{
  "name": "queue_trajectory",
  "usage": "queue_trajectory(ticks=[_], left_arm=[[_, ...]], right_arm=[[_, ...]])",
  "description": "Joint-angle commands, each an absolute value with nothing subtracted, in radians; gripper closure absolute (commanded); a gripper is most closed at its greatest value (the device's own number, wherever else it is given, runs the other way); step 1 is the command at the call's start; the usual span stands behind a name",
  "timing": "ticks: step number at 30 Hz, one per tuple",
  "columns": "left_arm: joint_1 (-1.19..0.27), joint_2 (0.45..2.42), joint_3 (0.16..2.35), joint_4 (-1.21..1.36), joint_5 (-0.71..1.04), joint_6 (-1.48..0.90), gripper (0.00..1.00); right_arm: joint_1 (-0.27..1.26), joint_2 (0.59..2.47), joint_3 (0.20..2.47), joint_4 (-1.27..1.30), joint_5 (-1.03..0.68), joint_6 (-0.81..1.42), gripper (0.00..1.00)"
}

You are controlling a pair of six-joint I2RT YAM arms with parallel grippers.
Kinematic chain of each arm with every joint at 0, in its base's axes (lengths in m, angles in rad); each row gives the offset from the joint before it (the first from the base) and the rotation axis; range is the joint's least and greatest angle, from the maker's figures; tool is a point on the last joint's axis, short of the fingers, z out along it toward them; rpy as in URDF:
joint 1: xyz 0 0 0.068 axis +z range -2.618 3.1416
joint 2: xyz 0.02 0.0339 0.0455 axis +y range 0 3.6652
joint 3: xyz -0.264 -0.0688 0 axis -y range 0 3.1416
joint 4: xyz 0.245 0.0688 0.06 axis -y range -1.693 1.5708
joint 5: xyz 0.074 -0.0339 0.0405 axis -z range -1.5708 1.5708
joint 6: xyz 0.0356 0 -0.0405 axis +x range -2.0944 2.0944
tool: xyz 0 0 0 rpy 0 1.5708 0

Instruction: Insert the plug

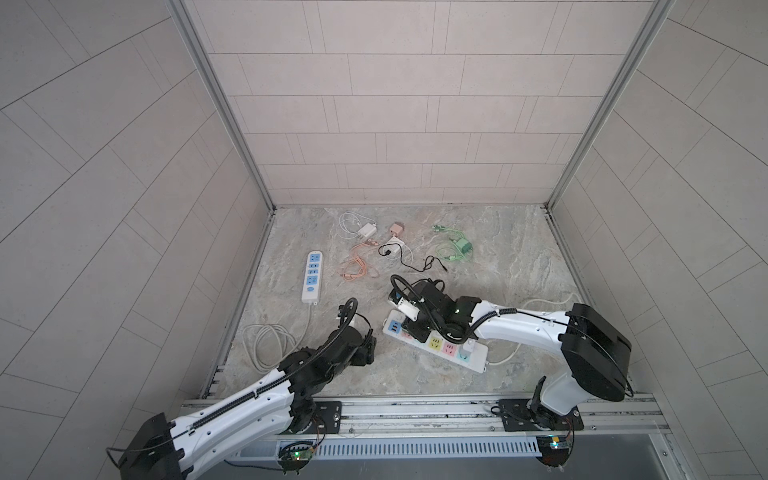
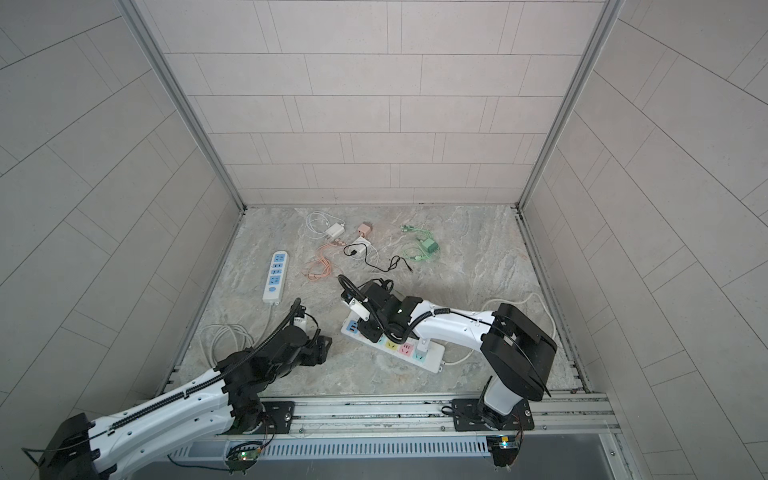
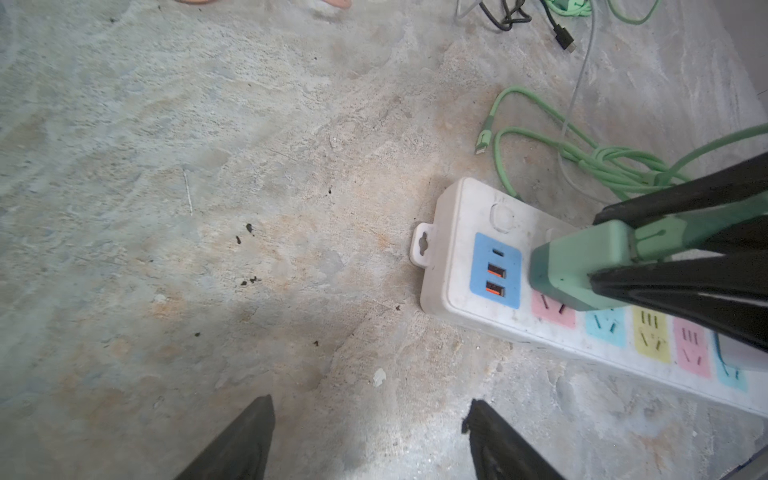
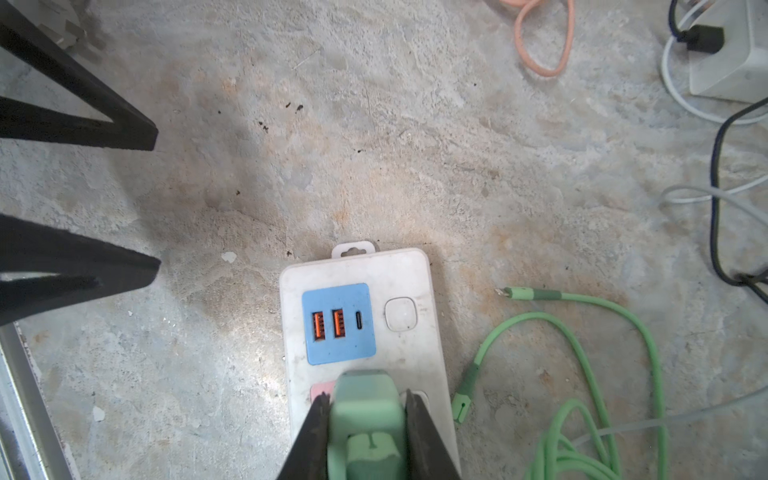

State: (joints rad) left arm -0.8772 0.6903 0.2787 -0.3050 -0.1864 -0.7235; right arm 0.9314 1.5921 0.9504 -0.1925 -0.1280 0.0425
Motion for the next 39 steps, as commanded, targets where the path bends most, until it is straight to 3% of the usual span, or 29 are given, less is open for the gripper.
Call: queue_trajectory(ticks=[1, 8, 13, 15, 29, 39], left_arm=[[-0.871, 0.684, 0.331, -0.331, -0.211, -0.688, 0.2], [-0.865, 0.69, 0.38, -0.35, -0.257, -0.66, 0.1], [-0.852, 0.719, 0.397, -0.335, -0.267, -0.635, 0.07], [-0.847, 0.733, 0.409, -0.339, -0.265, -0.623, 0.07], [-0.82, 0.742, 0.451, -0.351, -0.283, -0.572, 0.02], [-0.781, 0.867, 0.522, -0.296, -0.255, -0.515, 0.0]], right_arm=[[0.94, 1.63, 0.887, -0.265, -0.102, 0.076, 0.99], [0.951, 1.63, 0.89, -0.267, -0.086, 0.092, 0.92], [0.95, 1.598, 0.947, -0.306, -0.086, 0.092, 0.81], [0.948, 1.583, 0.975, -0.317, -0.081, 0.091, 0.72], [0.918, 1.482, 1.066, -0.384, -0.142, 0.102, 0.48], [0.886, 1.269, 0.939, -0.374, -0.157, 0.159, 0.45]])
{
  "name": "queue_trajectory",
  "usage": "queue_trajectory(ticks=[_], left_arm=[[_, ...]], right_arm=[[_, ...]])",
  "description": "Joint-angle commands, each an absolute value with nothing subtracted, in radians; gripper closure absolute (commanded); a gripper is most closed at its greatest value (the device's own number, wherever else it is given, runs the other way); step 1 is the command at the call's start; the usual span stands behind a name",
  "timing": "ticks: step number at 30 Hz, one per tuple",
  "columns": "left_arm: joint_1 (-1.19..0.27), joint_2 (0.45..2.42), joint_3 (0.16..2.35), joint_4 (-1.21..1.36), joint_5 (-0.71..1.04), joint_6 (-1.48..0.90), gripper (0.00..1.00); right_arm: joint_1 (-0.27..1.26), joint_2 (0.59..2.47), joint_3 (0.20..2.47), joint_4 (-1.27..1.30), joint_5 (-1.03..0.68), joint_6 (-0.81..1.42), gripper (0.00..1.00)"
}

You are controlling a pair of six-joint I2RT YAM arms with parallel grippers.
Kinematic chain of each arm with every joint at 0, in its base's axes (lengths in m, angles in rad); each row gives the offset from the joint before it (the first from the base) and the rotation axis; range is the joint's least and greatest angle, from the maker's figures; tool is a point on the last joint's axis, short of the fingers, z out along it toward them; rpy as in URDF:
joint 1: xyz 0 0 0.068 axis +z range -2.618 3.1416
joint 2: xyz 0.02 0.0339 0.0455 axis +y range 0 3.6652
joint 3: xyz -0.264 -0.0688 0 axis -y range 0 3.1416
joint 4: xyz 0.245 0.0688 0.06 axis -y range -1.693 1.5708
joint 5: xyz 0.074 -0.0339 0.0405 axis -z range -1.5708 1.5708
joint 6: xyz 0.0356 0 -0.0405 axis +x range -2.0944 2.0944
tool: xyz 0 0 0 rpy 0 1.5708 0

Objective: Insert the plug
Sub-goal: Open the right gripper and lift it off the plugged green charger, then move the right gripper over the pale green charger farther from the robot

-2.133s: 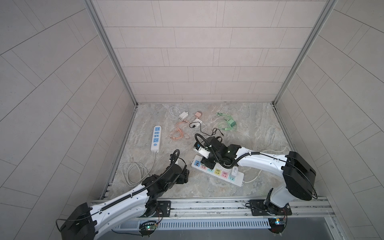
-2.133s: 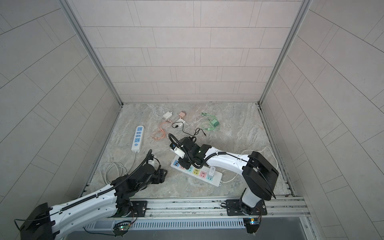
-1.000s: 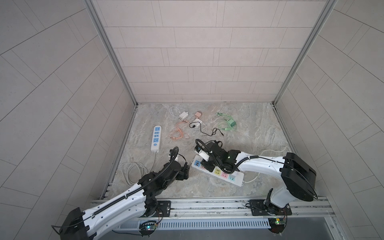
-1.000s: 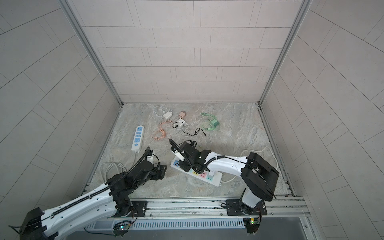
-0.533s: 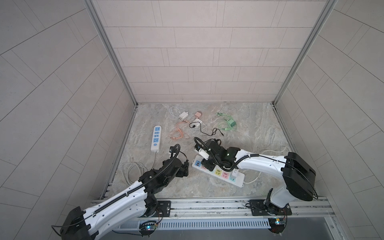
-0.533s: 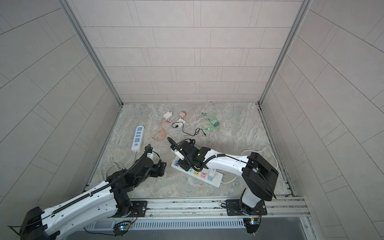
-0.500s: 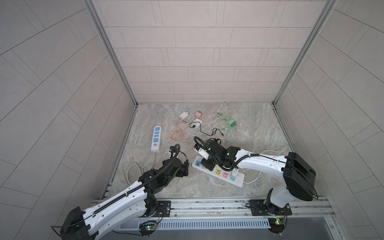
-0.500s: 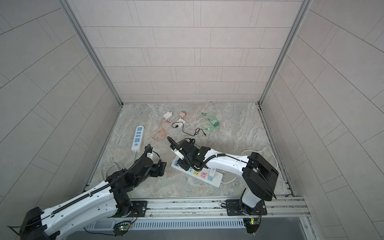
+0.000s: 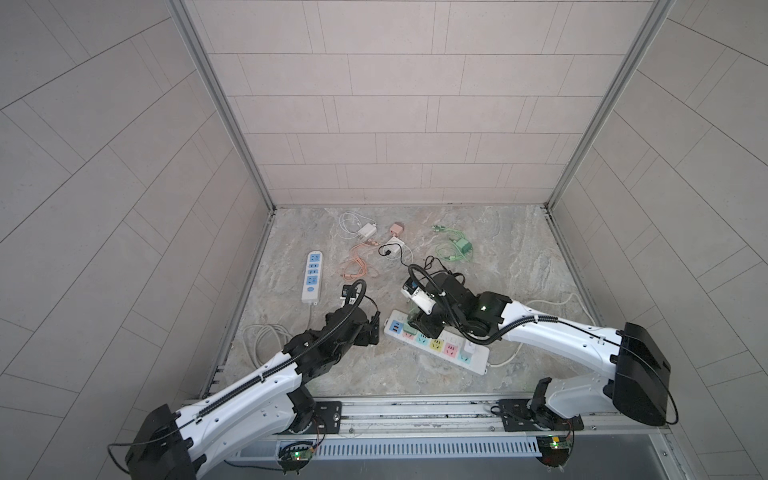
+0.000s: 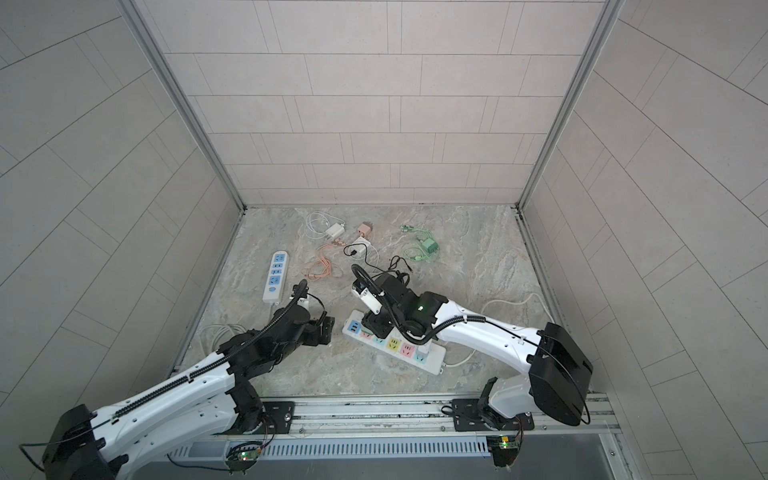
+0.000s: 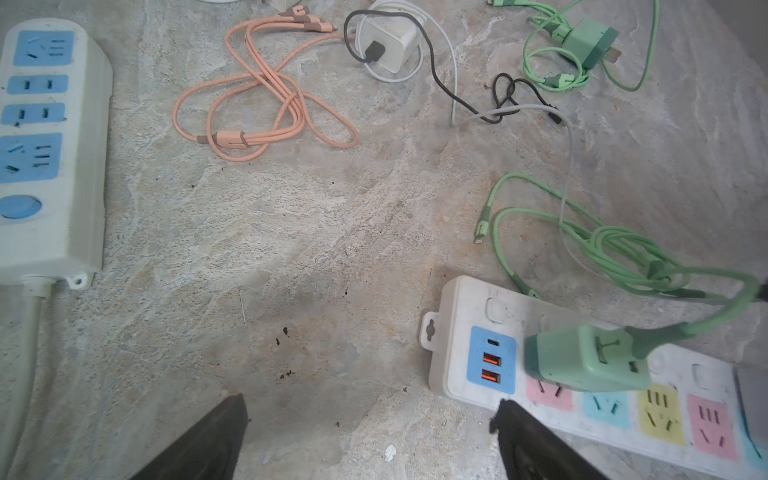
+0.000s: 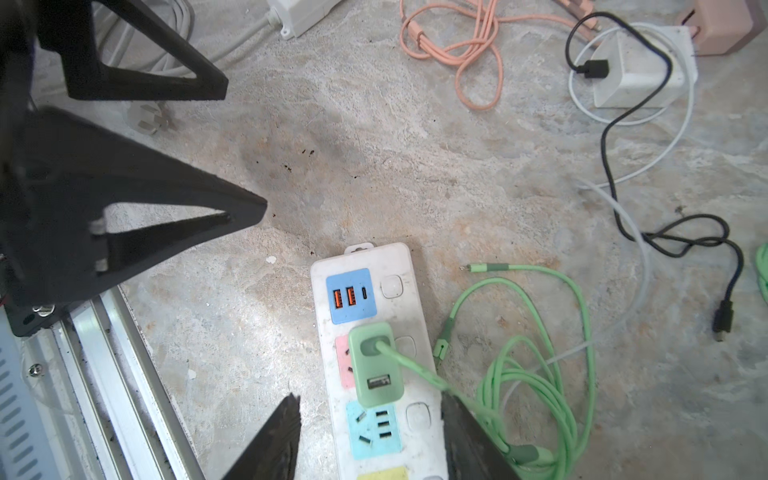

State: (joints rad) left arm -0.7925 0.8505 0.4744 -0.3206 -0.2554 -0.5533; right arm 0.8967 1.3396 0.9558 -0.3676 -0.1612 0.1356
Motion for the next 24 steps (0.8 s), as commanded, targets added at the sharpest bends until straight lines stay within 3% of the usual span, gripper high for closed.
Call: queue_trajectory(ticks=[1, 8, 12, 18, 24], left_arm=[[-0.774, 0.879, 0.535, -0.293, -0.251, -0.506, 0.0], [-0.741, 0.947, 0.606, -0.279, -0.225, -0.463, 0.0], [-0.726, 0.971, 0.627, -0.262, -0.204, -0.453, 0.0], [-0.708, 1.006, 0.642, -0.236, -0.192, -0.44, 0.0], [-0.596, 1.009, 0.636, -0.215, -0.125, -0.429, 0.0]], right_arm=[[0.874, 1.236, 0.93, -0.374, -0.161, 0.163, 0.45], [0.689, 1.058, 0.894, -0.384, -0.18, 0.238, 0.44], [0.512, 1.054, 0.904, -0.385, -0.175, 0.336, 0.42], [0.282, 1.227, 0.974, -0.376, -0.147, 0.467, 0.43], [0.213, 1.452, 1.121, -0.372, -0.113, 0.451, 0.44]])
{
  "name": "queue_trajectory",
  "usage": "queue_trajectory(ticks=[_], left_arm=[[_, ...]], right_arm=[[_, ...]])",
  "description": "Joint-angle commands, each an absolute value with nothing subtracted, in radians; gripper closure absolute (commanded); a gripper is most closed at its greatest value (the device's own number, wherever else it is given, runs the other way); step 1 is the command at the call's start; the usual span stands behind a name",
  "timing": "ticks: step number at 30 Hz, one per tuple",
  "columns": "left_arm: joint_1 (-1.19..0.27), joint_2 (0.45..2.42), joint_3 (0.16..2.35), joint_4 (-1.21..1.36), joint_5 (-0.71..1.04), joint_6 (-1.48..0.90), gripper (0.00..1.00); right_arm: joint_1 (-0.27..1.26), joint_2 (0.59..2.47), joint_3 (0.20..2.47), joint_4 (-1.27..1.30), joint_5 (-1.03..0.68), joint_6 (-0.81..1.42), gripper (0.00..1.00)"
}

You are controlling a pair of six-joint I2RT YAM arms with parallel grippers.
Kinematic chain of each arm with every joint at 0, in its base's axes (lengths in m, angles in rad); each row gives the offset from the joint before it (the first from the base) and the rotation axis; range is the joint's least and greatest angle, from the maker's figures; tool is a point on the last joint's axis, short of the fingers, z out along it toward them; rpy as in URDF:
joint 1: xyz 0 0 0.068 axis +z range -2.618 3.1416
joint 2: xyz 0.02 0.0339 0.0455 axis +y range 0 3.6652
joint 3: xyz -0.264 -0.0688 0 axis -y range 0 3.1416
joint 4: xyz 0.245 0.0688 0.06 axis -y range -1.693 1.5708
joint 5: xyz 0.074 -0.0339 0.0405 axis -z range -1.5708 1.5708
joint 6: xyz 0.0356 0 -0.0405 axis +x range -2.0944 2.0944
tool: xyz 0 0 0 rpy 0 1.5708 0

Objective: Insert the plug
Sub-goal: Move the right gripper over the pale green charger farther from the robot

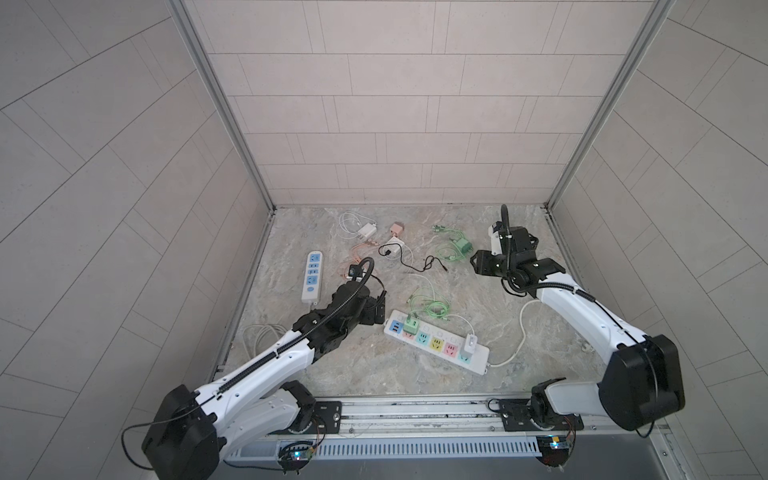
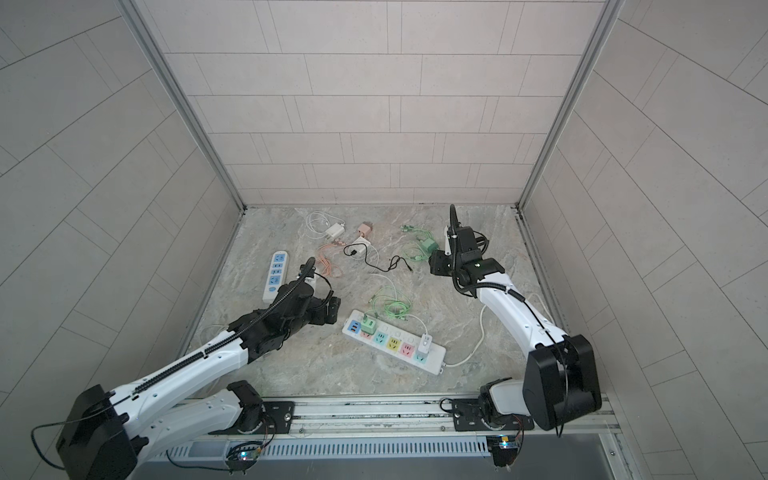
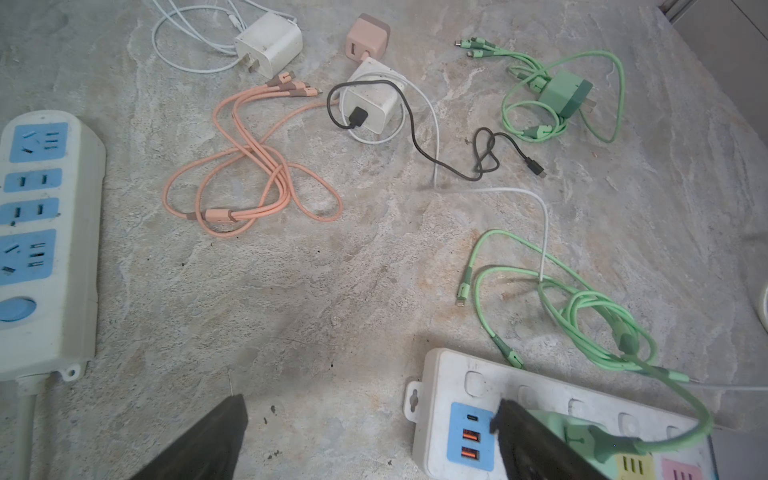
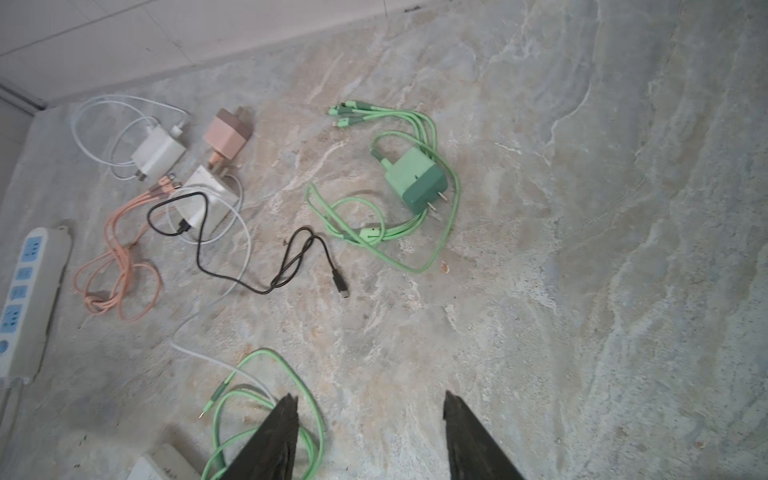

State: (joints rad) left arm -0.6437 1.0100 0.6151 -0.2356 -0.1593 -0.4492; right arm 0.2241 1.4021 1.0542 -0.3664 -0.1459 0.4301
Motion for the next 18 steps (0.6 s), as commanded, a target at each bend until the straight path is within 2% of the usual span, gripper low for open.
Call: queue_trajectory(ticks=[1, 7, 18], left_arm=[[-0.567, 1.01, 0.635, -0.213, -0.11, -0.427, 0.0], [-0.458, 1.036, 0.645, -0.18, -0.061, -0.426, 0.0], [-0.439, 1.158, 0.698, -0.115, -0.065, -0.44, 0.0]], right_arm=[[0.203, 1.493, 1.157, -0.384, -0.108, 0.454, 0.44], [0.144, 1.747, 1.351, -0.432, -0.137, 0.494, 0.44], [0.133, 2.116, 1.71, -0.586, -0.214, 0.501, 0.44]])
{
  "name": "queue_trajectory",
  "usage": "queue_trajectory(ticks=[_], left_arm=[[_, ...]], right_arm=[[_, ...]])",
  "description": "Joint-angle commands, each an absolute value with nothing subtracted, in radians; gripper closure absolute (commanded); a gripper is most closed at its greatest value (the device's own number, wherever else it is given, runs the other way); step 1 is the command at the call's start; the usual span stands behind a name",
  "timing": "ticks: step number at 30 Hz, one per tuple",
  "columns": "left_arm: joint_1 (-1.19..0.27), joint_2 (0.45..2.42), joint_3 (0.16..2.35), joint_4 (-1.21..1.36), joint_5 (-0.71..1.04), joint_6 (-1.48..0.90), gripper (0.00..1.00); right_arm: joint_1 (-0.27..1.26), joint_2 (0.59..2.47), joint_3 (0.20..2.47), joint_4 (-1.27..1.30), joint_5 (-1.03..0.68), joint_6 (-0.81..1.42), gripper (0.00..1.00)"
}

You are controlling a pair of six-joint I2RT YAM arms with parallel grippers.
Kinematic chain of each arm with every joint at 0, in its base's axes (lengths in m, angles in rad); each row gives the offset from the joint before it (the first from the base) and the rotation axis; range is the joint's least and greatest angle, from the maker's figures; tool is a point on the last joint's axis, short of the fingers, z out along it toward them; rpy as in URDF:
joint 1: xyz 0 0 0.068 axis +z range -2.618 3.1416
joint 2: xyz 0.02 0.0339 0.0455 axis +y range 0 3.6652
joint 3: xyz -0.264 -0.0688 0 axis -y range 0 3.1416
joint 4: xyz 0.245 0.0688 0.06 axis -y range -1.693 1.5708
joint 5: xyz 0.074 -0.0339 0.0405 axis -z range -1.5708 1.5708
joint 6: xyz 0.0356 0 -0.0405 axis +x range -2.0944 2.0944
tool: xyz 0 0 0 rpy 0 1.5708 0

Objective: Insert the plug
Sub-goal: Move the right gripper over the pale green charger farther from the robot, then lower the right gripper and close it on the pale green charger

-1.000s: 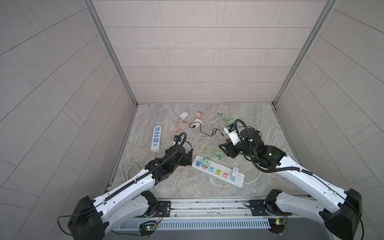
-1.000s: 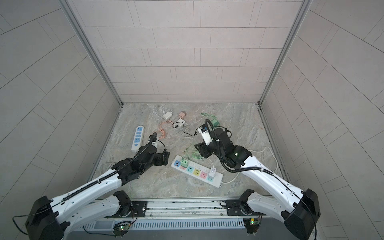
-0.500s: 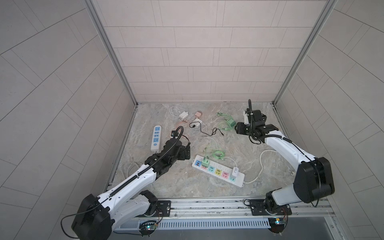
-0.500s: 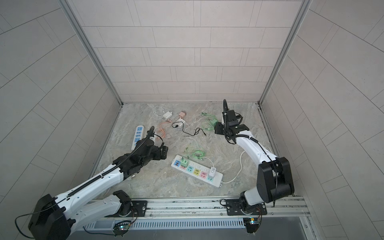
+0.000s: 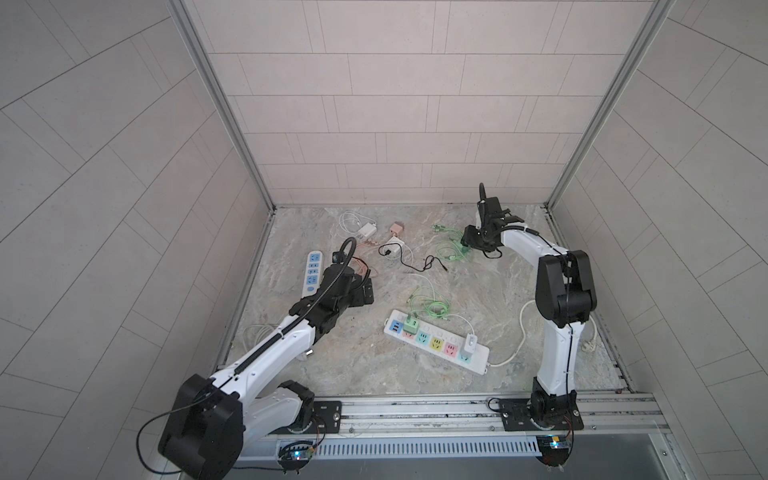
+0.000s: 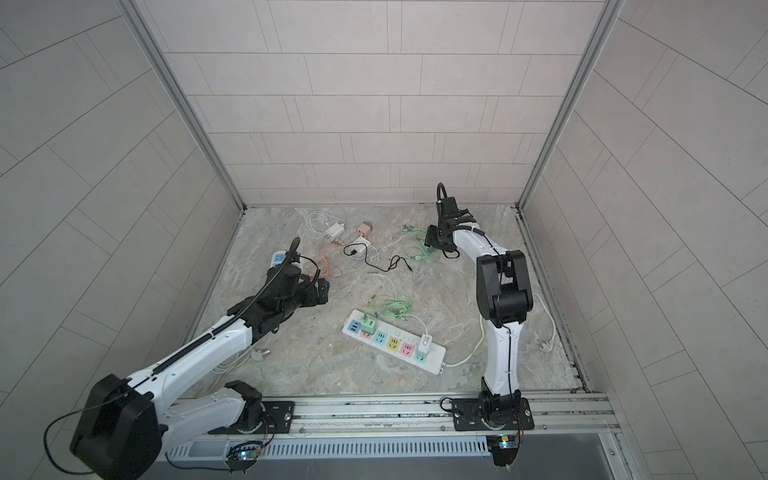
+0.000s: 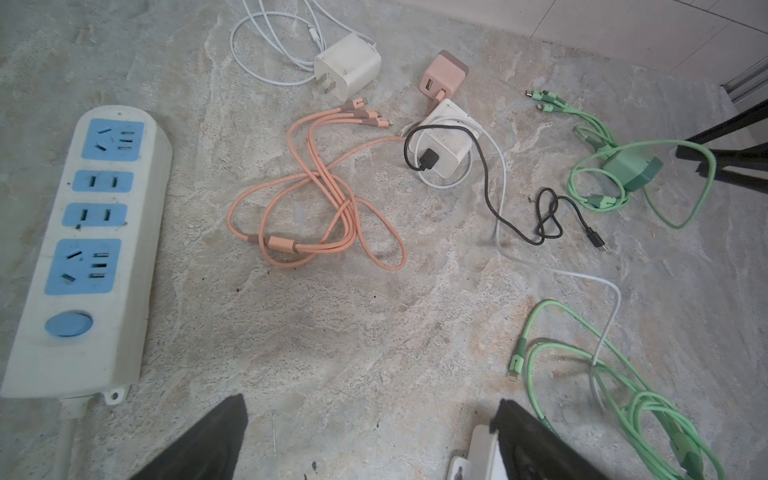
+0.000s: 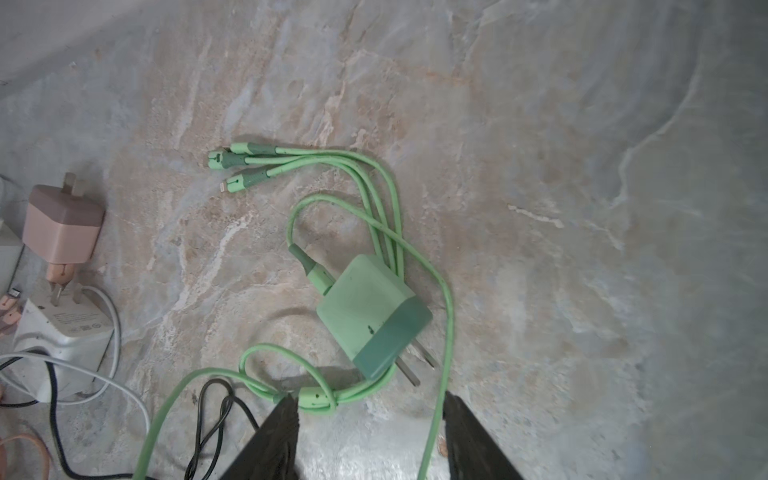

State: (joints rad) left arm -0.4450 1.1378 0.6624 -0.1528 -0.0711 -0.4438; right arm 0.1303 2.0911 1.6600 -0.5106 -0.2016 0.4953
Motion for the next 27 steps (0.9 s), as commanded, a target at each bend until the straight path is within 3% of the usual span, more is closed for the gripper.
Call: queue_trajectory(ticks=[1, 27], left_arm=[[-0.439, 1.168, 0.704, -0.113, -0.062, -0.439, 0.0], [-0.439, 1.082, 0.634, -0.088, 0.048, -0.485, 0.0]], right_arm=[[0.132, 2.131, 1.722, -0.59, -0.201, 0.496, 0.44], [0.195, 2.364, 2.085, -0.881, -0.012, 0.138, 0.42]])
